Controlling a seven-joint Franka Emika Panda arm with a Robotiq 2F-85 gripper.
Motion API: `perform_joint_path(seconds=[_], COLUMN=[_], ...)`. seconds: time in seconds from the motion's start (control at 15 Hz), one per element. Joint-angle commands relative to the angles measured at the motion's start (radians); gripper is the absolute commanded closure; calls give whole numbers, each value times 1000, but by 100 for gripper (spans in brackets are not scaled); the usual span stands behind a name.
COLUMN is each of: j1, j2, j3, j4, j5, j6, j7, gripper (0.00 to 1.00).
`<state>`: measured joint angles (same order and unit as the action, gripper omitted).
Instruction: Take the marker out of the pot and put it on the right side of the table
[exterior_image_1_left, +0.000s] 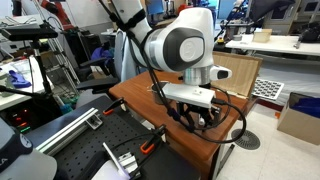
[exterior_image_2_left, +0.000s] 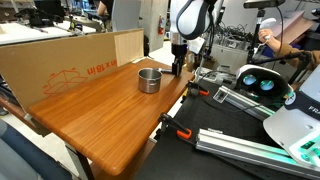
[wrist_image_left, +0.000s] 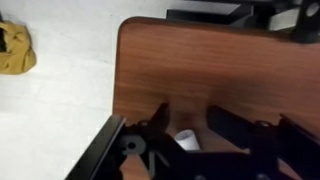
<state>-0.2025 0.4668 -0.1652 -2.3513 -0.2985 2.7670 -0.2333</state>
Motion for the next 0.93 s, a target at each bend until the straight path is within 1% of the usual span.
perform_joint_path(seconds=[0.0, 0.13, 0.2, 0.87], j1=[-23, -22, -22, 0], j2=[50, 56, 56, -4], j3=[25, 25, 26, 16], j4=[45, 51, 53, 24], j5=[35, 37, 37, 22], j6=[-8, -11, -11, 2], j7=[-44, -47, -46, -28], gripper=[18, 4, 0, 0])
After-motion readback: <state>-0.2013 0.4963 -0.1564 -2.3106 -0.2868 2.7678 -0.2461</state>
